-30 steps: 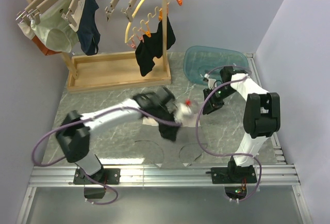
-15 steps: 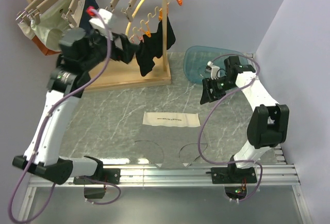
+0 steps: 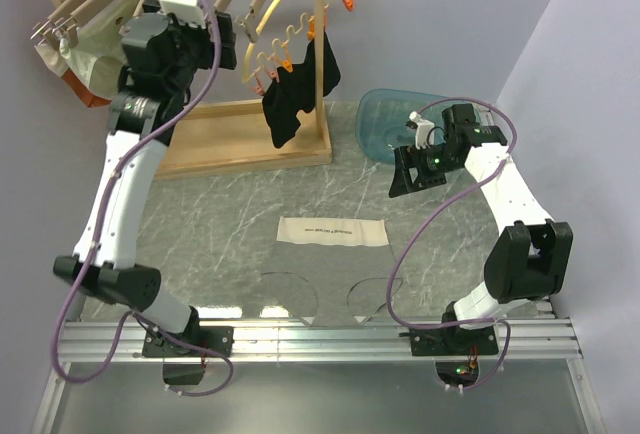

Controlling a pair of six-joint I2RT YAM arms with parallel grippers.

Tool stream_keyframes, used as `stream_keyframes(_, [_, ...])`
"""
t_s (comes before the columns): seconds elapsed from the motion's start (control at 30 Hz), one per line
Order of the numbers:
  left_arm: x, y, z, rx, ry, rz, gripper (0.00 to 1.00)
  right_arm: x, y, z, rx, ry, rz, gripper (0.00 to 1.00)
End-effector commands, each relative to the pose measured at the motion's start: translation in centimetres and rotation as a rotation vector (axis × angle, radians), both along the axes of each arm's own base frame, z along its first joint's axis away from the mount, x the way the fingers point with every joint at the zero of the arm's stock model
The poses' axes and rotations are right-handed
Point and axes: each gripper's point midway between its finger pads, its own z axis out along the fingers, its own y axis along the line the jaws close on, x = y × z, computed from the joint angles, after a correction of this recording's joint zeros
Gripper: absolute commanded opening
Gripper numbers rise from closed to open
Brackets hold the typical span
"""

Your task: Clip the underwear to the hanger

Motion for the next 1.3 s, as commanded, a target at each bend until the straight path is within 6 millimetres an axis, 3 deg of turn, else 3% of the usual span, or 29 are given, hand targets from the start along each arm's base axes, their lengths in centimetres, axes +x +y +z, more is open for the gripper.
stream_keyframes(0.0, [1.8,1.0,0.9,-0.005,-0.041,0.042,0.97,0.6,-0.4,1.9,-0.010,-0.076,-0.018,0.90])
stream_keyframes(0.27, [6.0,1.3,0.4,-0.040,-0.074,0.061,0.84,0.3,-0.7,1.1,-0.018,-0.055,-0.022,0.91])
stream_keyframes(0.57, [7.2,0.8,1.8,-0.014,-0.139,0.034,0.74,0.3,-0.7,0.4,-0.016,-0.039,-0.025,0.91])
stream_keyframes(0.73, [7.9,0.5,1.9,-0.002,-0.146,0.017,0.42,0.4,-0.9,0.4,-0.019,-0.039,-0.027,0.91])
stream_keyframes(0.8, [8.1,0.2,2.0,0.008,-0.150,0.008,0.36,0.5,-0.9,0.4,-0.019,-0.039,-0.026,0.91])
stream_keyframes(0.83, [8.2,0.2,2.3,0.007,-0.156,0.008,0.25,0.4,-0.9,0.4,-0.019,-0.037,-0.027,0.91])
stream_keyframes(0.9, [8.2,0.4,2.8,0.007,-0.168,0.013,0.16,0.3,-1.0,0.3,-0.017,-0.036,-0.031,0.91])
stream_keyframes(0.93, [7.9,0.5,3.5,0.006,-0.185,0.017,0.03,0.3,-1.1,0.3,-0.017,-0.038,-0.032,0.91])
stream_keyframes(0.97, [7.8,0.6,3.6,0.002,-0.189,0.021,0.00,0.2,-1.0,0.2,-0.016,-0.035,-0.033,0.91])
stream_keyframes(1.27, [4.2,1.6,8.9,-0.030,-0.320,0.020,0.00,0.1,-1.0,0.0,-0.008,-0.027,-0.033,0.91])
